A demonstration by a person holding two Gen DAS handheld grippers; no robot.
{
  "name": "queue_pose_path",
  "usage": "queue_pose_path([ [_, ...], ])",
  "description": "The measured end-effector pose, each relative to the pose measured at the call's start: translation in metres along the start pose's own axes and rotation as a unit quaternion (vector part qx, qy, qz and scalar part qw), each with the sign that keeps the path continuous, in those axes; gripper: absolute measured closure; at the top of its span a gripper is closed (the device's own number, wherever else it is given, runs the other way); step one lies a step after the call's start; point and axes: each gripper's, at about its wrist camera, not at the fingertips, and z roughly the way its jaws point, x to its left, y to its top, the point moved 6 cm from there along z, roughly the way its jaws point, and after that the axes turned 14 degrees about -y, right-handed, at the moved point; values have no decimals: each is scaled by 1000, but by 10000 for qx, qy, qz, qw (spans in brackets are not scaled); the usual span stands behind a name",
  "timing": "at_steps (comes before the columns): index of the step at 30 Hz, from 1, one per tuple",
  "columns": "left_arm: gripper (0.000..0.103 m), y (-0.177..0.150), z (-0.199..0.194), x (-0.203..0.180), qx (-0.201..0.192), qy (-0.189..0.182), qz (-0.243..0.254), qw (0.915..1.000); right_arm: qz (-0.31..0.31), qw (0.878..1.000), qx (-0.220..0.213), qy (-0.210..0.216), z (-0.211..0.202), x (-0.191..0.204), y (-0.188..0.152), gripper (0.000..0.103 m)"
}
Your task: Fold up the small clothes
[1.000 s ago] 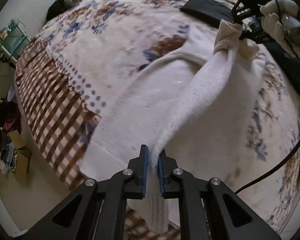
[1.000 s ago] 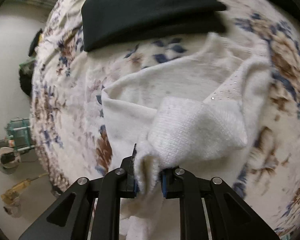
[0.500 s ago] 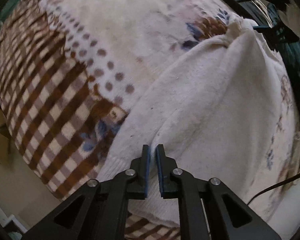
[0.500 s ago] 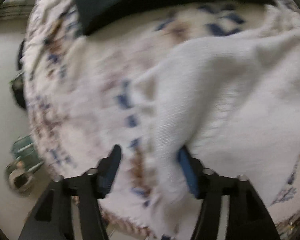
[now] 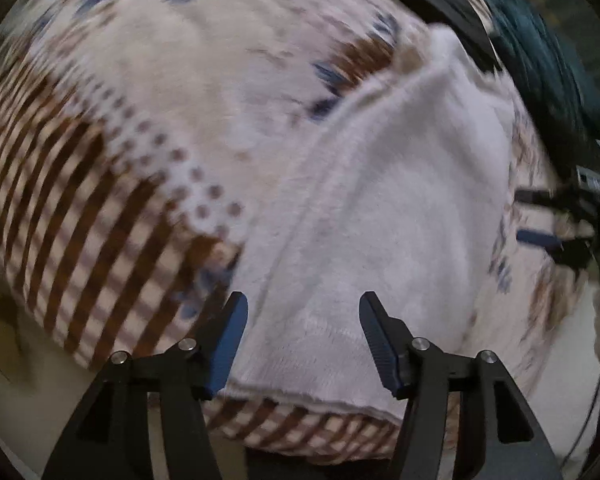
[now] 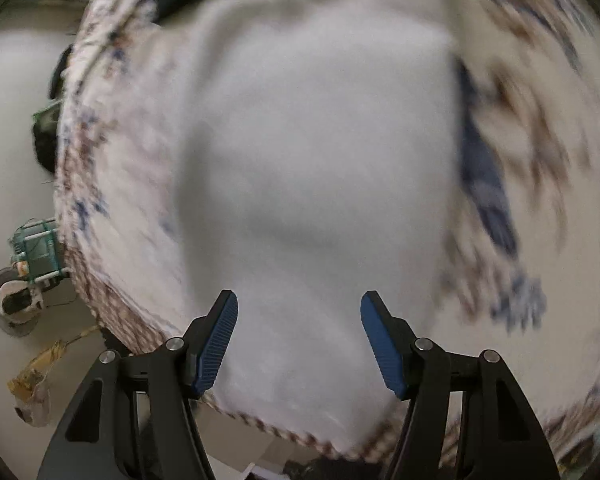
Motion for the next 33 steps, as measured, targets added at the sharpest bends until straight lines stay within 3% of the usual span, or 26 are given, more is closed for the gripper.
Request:
queue_pose_path([
  [4, 48, 6, 55, -12, 426, 603, 676, 9950, 393, 9990, 137, 155, 32, -33, -40, 36],
  [5, 66, 6, 62, -13, 432, 693, 748, 9938, 486, 9985, 149, 219, 37, -36, -44, 36],
  [6, 98, 5, 67, -12, 416, 851, 820, 9921, 578, 9977, 169, 303, 40, -39, -48, 36],
  [11, 98, -2, 54, -10, -120, 975, 906, 9910, 503, 9945, -53, 918, 22, -10, -33, 36],
  [14, 98, -7, 42, -4, -287, 937, 738, 9925, 226, 9953, -206, 921, 9, 24, -8, 36],
  [18, 98, -8, 28, 10, -337, 765, 566, 9949, -59, 9960, -80, 892, 12, 78, 25, 37],
  [19, 98, -6, 25, 11, -347, 718, 552, 9953, -71, 9967, -6, 814, 18, 92, 33, 40],
  [21, 98, -3, 13, 20, -345, 646, 540, 9958, -113, 9984, 130, 546, 29, 121, 51, 64],
  [22, 98, -2, 9, 23, -341, 596, 524, 9963, -71, 9987, 231, 439, 38, 136, 56, 90],
  [23, 98, -2, 4, 26, -336, 568, 535, 9964, -2, 9990, 263, 355, 43, 144, 60, 97],
  [33, 97, 0, -13, 68, -38, 317, 415, 9986, -118, 9992, 101, -368, 58, 187, 61, 99],
])
